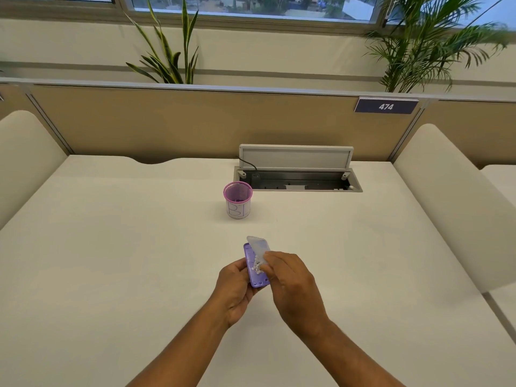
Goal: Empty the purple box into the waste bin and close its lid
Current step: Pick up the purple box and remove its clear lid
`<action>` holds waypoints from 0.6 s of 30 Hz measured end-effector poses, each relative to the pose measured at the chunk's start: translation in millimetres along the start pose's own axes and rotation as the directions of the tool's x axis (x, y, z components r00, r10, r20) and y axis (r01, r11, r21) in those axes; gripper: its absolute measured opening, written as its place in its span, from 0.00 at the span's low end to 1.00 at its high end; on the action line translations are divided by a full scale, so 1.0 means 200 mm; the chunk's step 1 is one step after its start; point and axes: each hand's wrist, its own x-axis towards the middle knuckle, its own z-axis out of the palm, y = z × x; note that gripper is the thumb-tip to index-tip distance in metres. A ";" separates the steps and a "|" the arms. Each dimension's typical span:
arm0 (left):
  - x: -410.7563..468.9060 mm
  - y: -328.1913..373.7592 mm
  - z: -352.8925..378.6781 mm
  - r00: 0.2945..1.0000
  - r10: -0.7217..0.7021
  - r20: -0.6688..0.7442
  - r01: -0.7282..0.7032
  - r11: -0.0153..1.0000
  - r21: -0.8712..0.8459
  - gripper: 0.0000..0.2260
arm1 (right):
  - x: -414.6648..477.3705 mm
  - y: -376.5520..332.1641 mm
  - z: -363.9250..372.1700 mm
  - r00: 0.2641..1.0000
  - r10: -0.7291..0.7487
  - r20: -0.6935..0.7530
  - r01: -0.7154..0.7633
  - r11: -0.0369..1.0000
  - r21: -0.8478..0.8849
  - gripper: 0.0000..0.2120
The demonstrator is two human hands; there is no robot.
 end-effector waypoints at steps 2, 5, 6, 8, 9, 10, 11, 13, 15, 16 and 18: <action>-0.01 0.01 0.00 1.000 -0.002 0.008 0.002 1.000 0.014 0.13 | 0.02 0.00 -0.01 0.995 0.101 0.003 -0.101 0.994 0.052 0.08; 0.00 0.02 -0.01 1.000 0.000 0.006 0.000 0.999 0.044 0.14 | 0.04 0.01 -0.03 0.958 0.285 -0.018 -0.278 0.947 0.163 0.03; 0.01 0.02 -0.01 1.000 0.002 0.006 -0.002 0.999 0.049 0.14 | 0.04 0.01 -0.03 0.931 0.363 -0.023 -0.352 0.915 0.199 0.03; 0.02 0.01 -0.02 1.000 0.006 0.010 -0.006 0.999 0.048 0.13 | 0.06 0.03 -0.03 0.851 0.525 -0.026 -0.497 0.820 0.284 0.05; 0.03 0.01 -0.03 1.000 0.007 0.010 -0.008 0.999 0.047 0.14 | 0.06 0.05 -0.03 0.806 0.591 -0.031 -0.553 0.772 0.314 0.07; 0.04 0.01 -0.03 1.000 0.007 0.009 -0.008 0.999 0.045 0.14 | 0.07 0.08 -0.03 0.764 0.643 -0.040 -0.599 0.732 0.325 0.08; 0.04 0.01 -0.03 1.000 0.007 0.008 -0.007 0.999 0.044 0.15 | 0.07 0.10 -0.03 0.724 0.688 -0.044 -0.640 0.694 0.329 0.09; 0.05 0.01 -0.04 1.000 0.001 0.009 -0.002 0.999 0.047 0.16 | 0.07 0.16 -0.03 0.640 0.768 -0.020 -0.712 0.602 0.362 0.07; 0.06 0.00 -0.05 1.000 -0.009 0.005 0.008 0.999 0.042 0.17 | 0.07 0.22 -0.02 0.562 0.827 0.019 -0.759 0.506 0.410 0.06; 0.06 0.00 -0.06 1.000 -0.013 0.002 0.013 0.999 0.037 0.17 | 0.06 0.24 -0.02 0.527 0.850 0.030 -0.778 0.468 0.419 0.07; 0.07 -0.01 -0.07 1.000 -0.016 0.000 0.016 1.000 0.022 0.17 | 0.04 0.29 -0.01 0.455 0.889 0.042 -0.816 0.398 0.420 0.07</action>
